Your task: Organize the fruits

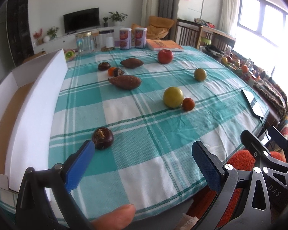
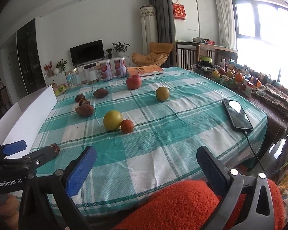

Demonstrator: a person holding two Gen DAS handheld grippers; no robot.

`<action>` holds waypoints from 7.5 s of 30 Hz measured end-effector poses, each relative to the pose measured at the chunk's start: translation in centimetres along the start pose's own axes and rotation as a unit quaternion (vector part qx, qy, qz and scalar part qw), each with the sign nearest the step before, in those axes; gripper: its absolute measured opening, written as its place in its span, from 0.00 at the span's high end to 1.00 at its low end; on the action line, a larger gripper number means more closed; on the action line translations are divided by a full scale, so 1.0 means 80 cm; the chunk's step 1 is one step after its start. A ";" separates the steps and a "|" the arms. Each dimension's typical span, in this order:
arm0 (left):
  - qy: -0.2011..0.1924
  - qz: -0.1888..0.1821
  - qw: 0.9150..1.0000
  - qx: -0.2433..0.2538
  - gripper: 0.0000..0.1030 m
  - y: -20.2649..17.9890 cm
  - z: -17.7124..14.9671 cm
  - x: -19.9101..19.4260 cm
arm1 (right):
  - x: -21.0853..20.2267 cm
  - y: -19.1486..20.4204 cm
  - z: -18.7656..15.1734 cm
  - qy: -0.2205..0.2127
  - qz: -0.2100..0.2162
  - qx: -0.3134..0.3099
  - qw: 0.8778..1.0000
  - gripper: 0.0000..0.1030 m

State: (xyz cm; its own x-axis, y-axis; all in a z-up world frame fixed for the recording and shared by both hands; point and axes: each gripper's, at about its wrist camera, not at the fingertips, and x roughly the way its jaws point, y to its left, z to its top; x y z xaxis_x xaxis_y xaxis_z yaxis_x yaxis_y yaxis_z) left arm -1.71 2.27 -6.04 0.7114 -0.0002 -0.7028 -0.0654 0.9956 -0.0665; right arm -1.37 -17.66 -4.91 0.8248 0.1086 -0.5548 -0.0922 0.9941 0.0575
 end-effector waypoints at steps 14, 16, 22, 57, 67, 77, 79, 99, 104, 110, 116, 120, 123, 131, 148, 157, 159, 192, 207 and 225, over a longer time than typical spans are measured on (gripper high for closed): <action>0.008 0.017 1.000 -0.006 0.01 0.005 -0.007 0.009 | -0.003 -0.003 -0.005 -0.001 0.008 0.002 1.000 0.00; 0.014 0.016 1.000 -0.006 0.01 0.004 -0.008 0.013 | -0.002 -0.003 -0.005 0.001 0.009 0.002 1.000 0.00; 0.030 0.013 0.999 -0.011 0.01 0.005 -0.012 0.021 | 0.000 -0.003 -0.007 0.004 0.008 0.002 1.000 0.00; 0.139 0.004 0.989 -0.048 0.01 0.026 -0.037 0.085 | 0.011 -0.001 -0.010 0.019 0.015 -0.001 1.000 0.00; 0.151 0.026 0.988 -0.024 0.01 0.021 -0.044 0.094 | 0.011 -0.008 -0.010 0.020 0.019 0.015 1.000 0.00; 0.140 0.010 0.990 -0.028 0.03 0.041 -0.031 0.087 | 0.011 -0.001 -0.012 0.020 0.014 0.000 1.000 0.00; 0.091 -0.019 0.993 -0.076 0.03 0.073 -0.015 0.073 | 0.010 -0.001 -0.012 0.017 0.014 0.001 1.000 0.00; 0.097 -0.053 0.993 -0.044 0.59 0.105 0.000 0.111 | 0.185 0.043 0.096 0.229 0.176 -0.114 0.951 0.00; 0.085 -0.068 0.993 -0.051 0.59 0.107 0.003 0.096 | 0.279 0.097 0.108 0.305 0.183 -0.167 0.920 0.19; 0.062 -0.096 0.992 -0.061 0.59 0.109 0.013 0.067 | 0.307 0.128 0.106 0.331 0.148 -0.232 0.903 0.48; 0.008 -0.133 0.985 -0.106 0.59 0.150 0.046 -0.017 | 0.245 0.161 0.139 0.283 0.204 -0.177 0.920 0.49; -0.034 -0.067 0.987 -0.139 0.59 0.222 0.057 -0.081 | 0.174 0.242 0.149 0.257 0.317 -0.157 0.899 0.48; -0.033 0.018 0.987 -0.158 0.59 0.278 0.046 -0.099 | 0.123 0.324 0.133 0.249 0.396 -0.174 0.867 0.48; 0.021 0.155 0.967 -0.199 0.58 0.363 -0.020 -0.085 | 0.072 0.467 0.044 0.262 0.425 -0.274 0.822 0.48; -0.048 -0.011 0.993 -0.111 0.15 0.199 0.031 -0.074 | 0.090 0.178 0.075 0.115 0.221 -0.090 0.964 0.13; 0.055 -0.110 0.992 -0.039 0.15 0.057 0.049 0.061 | 0.156 -0.037 0.044 0.153 0.024 0.080 0.985 0.13; 0.069 -0.089 0.993 -0.032 0.15 0.048 0.046 0.090 | 0.164 -0.059 0.043 0.168 0.032 0.113 0.979 0.13; 0.072 0.046 0.996 0.000 0.04 0.061 0.073 0.205 | 0.371 -0.030 0.108 0.181 -0.001 -0.048 0.982 0.00; 0.072 0.046 0.996 -0.001 0.03 0.060 0.073 0.205 | 0.371 -0.030 0.108 0.181 -0.001 -0.048 0.982 0.00; 0.072 0.046 0.996 -0.001 0.03 0.060 0.073 0.205 | 0.370 -0.030 0.109 0.182 -0.001 -0.049 0.982 0.00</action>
State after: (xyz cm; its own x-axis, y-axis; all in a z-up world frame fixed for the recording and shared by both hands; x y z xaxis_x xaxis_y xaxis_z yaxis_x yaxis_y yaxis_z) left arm 13.73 7.56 -13.78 0.5948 0.0784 -0.8001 -0.1279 0.9918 0.0021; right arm 28.12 -16.82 -14.27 0.5732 0.0813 -0.8154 -0.1587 0.9872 -0.0131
